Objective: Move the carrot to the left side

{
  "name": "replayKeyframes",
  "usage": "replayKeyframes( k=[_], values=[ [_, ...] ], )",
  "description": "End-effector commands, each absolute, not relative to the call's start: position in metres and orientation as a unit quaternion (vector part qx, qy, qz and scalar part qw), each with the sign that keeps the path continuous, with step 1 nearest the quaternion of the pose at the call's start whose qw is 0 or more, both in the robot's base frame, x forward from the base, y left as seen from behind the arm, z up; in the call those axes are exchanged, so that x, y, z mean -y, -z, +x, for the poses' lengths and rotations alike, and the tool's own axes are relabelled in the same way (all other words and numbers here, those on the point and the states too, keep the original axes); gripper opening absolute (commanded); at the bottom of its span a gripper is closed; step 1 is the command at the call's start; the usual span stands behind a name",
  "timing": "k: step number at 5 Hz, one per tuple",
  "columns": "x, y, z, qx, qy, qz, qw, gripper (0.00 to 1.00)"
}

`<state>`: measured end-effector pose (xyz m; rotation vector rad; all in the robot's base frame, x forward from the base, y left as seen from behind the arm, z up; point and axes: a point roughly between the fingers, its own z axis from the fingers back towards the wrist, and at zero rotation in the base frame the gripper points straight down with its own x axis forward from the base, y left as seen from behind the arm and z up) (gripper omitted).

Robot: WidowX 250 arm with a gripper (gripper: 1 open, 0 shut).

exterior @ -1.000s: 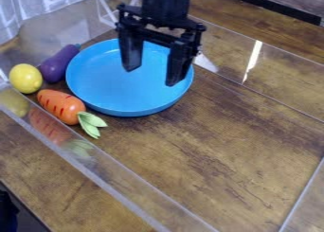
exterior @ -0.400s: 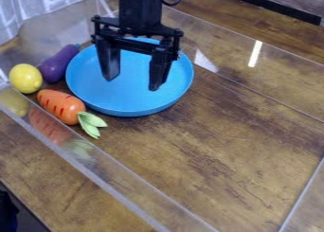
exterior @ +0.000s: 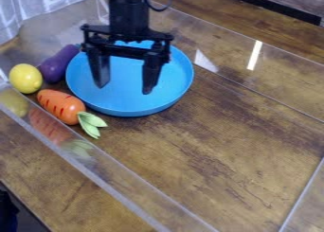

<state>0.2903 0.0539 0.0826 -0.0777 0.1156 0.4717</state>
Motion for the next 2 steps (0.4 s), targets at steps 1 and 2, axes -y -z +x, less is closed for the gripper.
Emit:
replayKeyframes(
  k=[1,2],
  values=[
    [-0.075,-0.09,0.286,-0.024,-0.302,-0.049,0.952,1.0],
    [-0.1,-0.085,0.277,-0.011,-0.377,-0.064,0.924,1.0]
  ],
)
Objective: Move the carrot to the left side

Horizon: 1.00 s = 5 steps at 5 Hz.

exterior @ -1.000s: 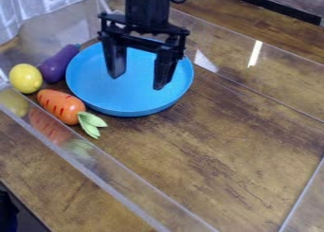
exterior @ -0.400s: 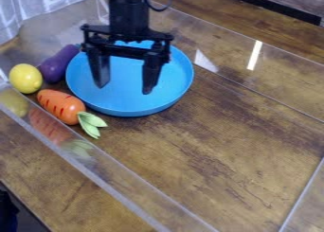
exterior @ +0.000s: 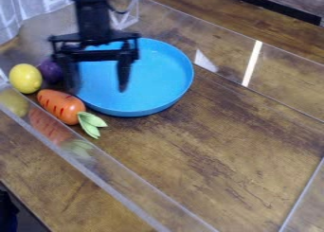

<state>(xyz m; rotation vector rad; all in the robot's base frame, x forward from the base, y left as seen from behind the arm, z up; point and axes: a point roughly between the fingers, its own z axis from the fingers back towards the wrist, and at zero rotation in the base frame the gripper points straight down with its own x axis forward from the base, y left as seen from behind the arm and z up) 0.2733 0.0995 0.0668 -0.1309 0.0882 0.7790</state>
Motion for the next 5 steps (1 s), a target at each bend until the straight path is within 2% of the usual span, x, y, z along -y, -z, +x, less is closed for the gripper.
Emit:
replayKeyframes(
  k=[1,4,5],
  values=[
    [-0.13,-0.08,0.268,-0.001,-0.44,-0.077,0.895,1.0],
    [-0.177,-0.057,0.256,0.01,-0.575,-0.11,0.811,1.0],
    [-0.179,-0.047,0.256,0.011,-0.589,-0.111,0.8,1.0]
  ],
)
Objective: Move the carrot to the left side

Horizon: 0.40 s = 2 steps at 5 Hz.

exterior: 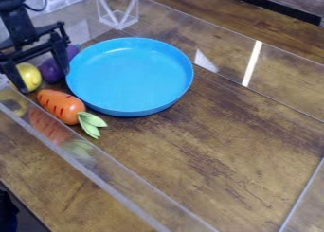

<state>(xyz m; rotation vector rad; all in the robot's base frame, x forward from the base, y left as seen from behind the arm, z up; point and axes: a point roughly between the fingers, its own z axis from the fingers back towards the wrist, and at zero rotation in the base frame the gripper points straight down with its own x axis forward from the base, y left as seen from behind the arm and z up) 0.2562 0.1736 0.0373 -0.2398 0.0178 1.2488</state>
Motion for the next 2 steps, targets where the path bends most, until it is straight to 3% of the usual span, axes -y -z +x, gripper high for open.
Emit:
replayKeyframes(
  k=[1,2],
  values=[
    [-0.1802,-0.0382,0.255,0.012,-0.599,-0.111,0.793,1.0],
    [-0.181,-0.0301,0.2556,0.011,-0.608,-0.112,0.786,1.0]
  ],
)
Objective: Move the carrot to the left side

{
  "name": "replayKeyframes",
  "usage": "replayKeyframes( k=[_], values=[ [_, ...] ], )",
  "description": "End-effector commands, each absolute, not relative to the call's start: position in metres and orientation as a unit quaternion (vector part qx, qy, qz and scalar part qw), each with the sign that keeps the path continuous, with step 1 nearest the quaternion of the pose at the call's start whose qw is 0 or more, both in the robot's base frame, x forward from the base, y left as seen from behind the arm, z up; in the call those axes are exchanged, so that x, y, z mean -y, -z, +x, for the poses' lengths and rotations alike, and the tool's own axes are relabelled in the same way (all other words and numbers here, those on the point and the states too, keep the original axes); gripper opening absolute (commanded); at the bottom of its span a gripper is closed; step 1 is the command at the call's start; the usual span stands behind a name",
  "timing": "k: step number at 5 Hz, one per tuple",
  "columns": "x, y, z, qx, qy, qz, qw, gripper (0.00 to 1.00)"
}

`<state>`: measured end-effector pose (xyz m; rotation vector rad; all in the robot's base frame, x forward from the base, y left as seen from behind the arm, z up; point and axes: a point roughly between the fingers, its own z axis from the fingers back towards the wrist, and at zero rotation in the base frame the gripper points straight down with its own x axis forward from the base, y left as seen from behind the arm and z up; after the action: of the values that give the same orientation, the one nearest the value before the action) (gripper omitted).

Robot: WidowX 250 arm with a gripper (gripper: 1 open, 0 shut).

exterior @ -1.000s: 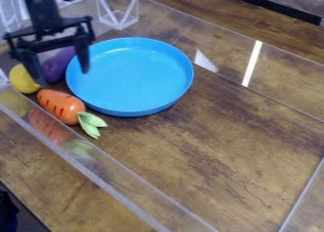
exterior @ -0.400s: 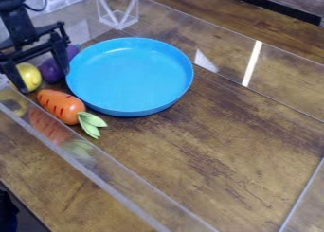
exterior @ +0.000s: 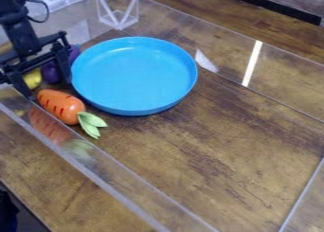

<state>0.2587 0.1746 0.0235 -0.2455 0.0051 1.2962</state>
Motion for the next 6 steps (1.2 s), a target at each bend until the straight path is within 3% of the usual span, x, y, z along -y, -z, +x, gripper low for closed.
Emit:
replayKeyframes(
  k=[1,6],
  values=[
    [-0.182,-0.025,0.256,0.013,-0.614,-0.11,0.781,1.0],
    [-0.19,-0.021,0.265,0.018,-0.621,-0.105,0.777,1.0]
  ],
)
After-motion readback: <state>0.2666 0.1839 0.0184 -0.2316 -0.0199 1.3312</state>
